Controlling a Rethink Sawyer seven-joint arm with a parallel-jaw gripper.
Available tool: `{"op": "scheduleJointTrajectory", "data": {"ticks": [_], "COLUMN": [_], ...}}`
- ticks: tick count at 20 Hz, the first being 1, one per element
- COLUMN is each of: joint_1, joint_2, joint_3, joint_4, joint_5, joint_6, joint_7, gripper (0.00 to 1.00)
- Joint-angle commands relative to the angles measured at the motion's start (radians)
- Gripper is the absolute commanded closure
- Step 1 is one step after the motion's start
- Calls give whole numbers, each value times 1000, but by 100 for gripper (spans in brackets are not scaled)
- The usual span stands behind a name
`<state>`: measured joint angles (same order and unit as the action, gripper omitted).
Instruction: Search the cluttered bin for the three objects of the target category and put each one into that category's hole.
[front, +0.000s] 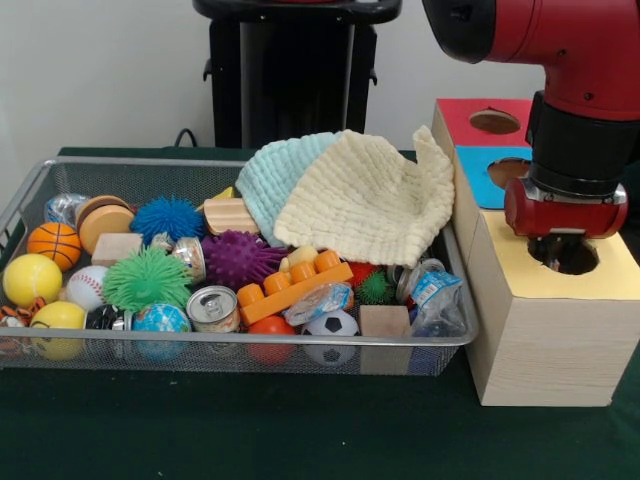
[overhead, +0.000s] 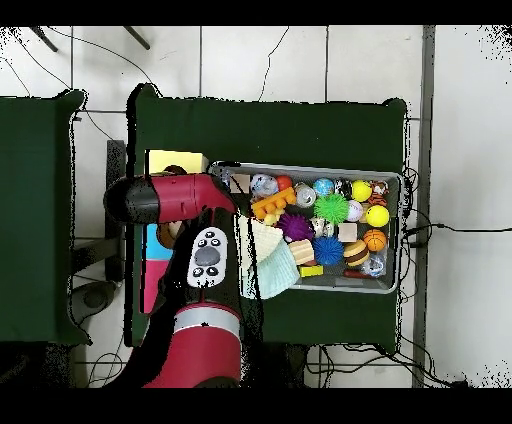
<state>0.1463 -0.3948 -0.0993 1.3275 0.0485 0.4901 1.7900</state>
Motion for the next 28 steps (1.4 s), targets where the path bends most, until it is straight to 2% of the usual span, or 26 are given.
{"op": "scheduleJointTrajectory", "data": {"ticks": [1,5,6,8,10,15,24,28], "joint_1": [-15,-19,-24,7,22,-10,-34,-60], "joint_2": [52,44,41,44,35,-9,-59,-115], "joint_3": [16,19,26,-17,-36,-13,5,24], "joint_4": [-1,19,27,6,23,54,98,143], "joint_5": [18,26,30,14,23,32,32,32], "joint_6": [-25,-75,-90,-73,-85,-41,-28,-14], "joint_7": [188,207,208,208,229,183,156,128], "gripper": [100,100,0,0,0,0,0,0]}}
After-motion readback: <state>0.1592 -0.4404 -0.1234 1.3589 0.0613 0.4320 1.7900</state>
